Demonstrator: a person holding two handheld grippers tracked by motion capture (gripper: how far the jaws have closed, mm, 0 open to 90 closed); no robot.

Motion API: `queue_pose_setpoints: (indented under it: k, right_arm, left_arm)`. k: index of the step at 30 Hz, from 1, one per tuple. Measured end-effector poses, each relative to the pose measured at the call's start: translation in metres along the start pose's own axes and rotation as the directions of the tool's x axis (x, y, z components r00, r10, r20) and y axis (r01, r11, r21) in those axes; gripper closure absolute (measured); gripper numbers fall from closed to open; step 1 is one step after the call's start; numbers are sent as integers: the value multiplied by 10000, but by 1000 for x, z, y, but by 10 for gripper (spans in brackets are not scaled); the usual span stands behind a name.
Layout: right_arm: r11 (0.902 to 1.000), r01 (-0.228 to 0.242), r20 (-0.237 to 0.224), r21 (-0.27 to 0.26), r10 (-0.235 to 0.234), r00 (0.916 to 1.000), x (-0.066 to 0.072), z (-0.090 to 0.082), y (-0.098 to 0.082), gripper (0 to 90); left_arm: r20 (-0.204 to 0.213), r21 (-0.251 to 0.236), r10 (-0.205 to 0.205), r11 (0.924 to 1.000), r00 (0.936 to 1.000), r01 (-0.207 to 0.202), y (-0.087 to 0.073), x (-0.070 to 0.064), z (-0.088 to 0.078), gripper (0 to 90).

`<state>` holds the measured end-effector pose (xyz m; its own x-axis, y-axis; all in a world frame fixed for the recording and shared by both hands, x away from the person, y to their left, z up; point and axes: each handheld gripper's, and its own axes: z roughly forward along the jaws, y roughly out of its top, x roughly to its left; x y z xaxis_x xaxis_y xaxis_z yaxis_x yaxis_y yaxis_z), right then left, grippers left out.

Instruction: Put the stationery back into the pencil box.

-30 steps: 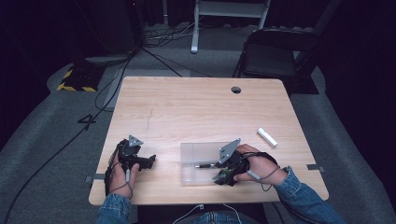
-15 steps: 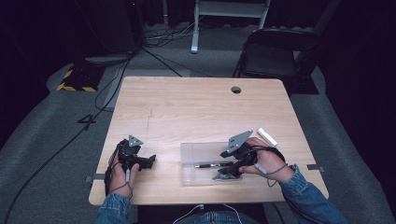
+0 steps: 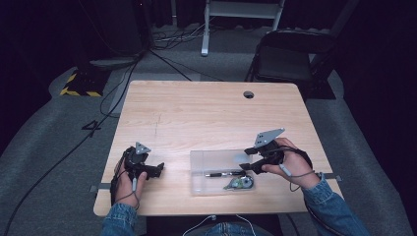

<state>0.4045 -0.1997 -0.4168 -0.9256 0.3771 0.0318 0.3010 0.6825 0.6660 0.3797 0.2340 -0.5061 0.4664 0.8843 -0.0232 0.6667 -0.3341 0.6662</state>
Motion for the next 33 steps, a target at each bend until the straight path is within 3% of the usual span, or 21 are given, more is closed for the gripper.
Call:
queue_pose_setpoints:
  k: [4,6,11,20,25,33]
  right_arm:
    - [9994,-322,354,-85,325,9988,-8,-8,-3,382]
    - [9984,-563,746,-94,569,9956,-15,-15,-7,382]
    - [9948,-1007,1069,-134,1016,9891,-25,-22,-12,383]
    - [9849,-1731,2050,-89,1712,9637,-47,-34,-26,374]
    - [9784,-2067,2270,39,2004,9530,-55,-37,-33,365]
    - [9651,-2600,2879,324,2401,9271,-70,-40,-46,348]
  left_arm:
    - [2,-2,-2,10000,10000,2,0,0,0,2]
    - [-1,-1,-6,10000,10000,6,0,0,0,2]
    - [-3,-3,-2,10000,10000,2,0,0,0,2]
    - [-3,1,-6,10000,10000,6,0,0,0,2]
    - [-17,3,-6,10000,10000,6,0,0,0,3]
    - [-14,7,-6,10000,10000,6,0,0,0,2]
